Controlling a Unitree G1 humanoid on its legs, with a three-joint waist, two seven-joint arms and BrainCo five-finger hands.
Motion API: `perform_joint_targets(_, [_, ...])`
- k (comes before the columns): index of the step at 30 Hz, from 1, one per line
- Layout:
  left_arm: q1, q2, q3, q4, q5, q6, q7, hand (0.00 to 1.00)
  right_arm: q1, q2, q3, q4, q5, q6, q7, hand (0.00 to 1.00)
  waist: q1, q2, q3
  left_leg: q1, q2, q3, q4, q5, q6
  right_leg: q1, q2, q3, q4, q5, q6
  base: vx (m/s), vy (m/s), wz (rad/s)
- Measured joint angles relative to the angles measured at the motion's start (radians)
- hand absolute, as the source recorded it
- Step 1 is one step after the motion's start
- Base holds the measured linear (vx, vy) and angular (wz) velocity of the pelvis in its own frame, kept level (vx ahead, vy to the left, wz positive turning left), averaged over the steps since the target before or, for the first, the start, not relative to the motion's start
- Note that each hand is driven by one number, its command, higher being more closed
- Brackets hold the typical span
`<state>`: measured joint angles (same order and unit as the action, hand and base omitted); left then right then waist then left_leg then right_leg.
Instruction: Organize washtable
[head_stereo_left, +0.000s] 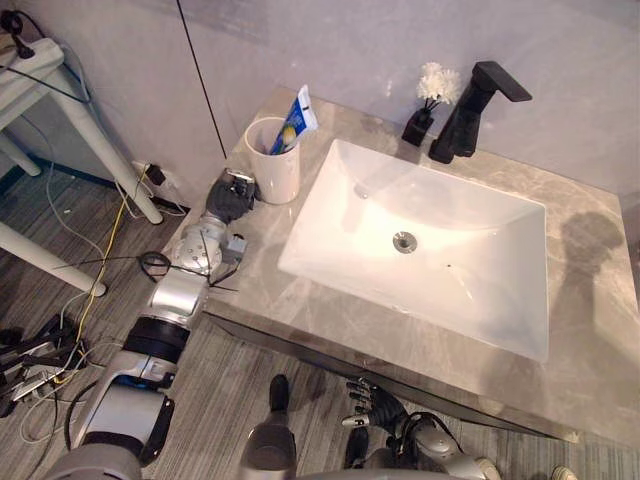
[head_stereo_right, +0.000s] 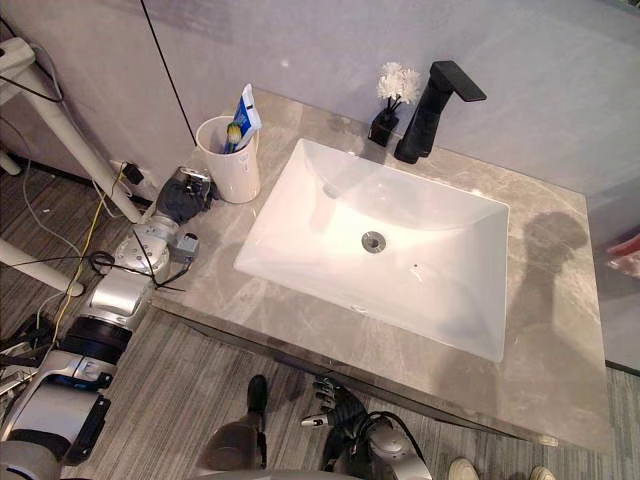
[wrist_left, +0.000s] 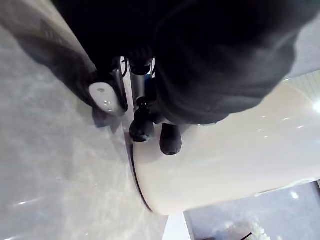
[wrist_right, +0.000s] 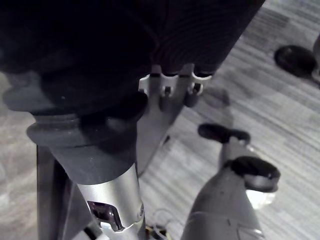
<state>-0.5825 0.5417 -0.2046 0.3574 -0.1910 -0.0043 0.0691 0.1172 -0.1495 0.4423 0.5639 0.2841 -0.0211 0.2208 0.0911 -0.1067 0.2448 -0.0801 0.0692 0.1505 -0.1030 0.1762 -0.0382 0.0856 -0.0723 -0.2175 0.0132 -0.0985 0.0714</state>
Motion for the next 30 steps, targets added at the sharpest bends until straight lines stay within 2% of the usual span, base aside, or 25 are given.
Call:
perform_joint_targets(8, [-0.023, 0.034, -0.036, 0.038, -0.02, -0.001, -0.004, 1.0, -0.002, 0.007, 0.003, 0.002, 0.0, -0.001, 0.001, 0.0, -0.019, 0.001, 0.0, 0.008, -0.003, -0.014, -0.001, 0.001, 0.0, 0.016, -0.003, -0.023, -0.003, -0.001, 0.0, 0.0, -0.002, 0.05])
perform_joint_targets(13, [0.032, 0.034, -0.041, -0.017, -0.029, -0.008, -0.006, 1.0, -0.024, 0.015, 0.0, 0.002, 0.0, 0.0, 0.001, 0.0, -0.021, 0.005, -0.001, 0.009, -0.005, -0.02, -0.001, -0.004, -0.004, 0.022, -0.008, -0.032, -0.009, -0.012, 0.002, 0.0, -0.006, 0.06])
perform_joint_targets(18, [0.138, 0.023, -0.024, -0.109, -0.032, -0.027, -0.025, 1.0, -0.036, 0.013, -0.002, 0.021, 0.0, 0.008, 0.002, 0.0, -0.019, 0.023, -0.011, 0.01, -0.024, -0.04, -0.001, -0.009, 0.003, 0.041, -0.02, -0.059, -0.013, -0.015, 0.015, 0.05, -0.004, 0.16])
perform_joint_targets(24, [0.19, -0.008, -0.016, -0.117, -0.032, -0.031, -0.024, 1.0, -0.053, 0.011, 0.0, 0.051, 0.0, 0.012, 0.002, 0.0, -0.02, 0.05, -0.029, 0.021, -0.035, -0.041, -0.001, -0.017, 0.009, 0.057, -0.032, -0.06, -0.015, -0.018, 0.024, 0.03, -0.003, 0.03])
perform_joint_targets(30, [0.211, -0.042, 0.001, -0.112, -0.032, -0.031, -0.024, 1.0, -0.052, 0.008, 0.001, 0.06, 0.0, 0.012, 0.001, 0.0, -0.023, 0.057, -0.033, 0.036, -0.033, -0.039, -0.001, -0.028, 0.003, 0.068, -0.031, -0.06, -0.011, -0.017, 0.025, 0.0, -0.001, -0.01])
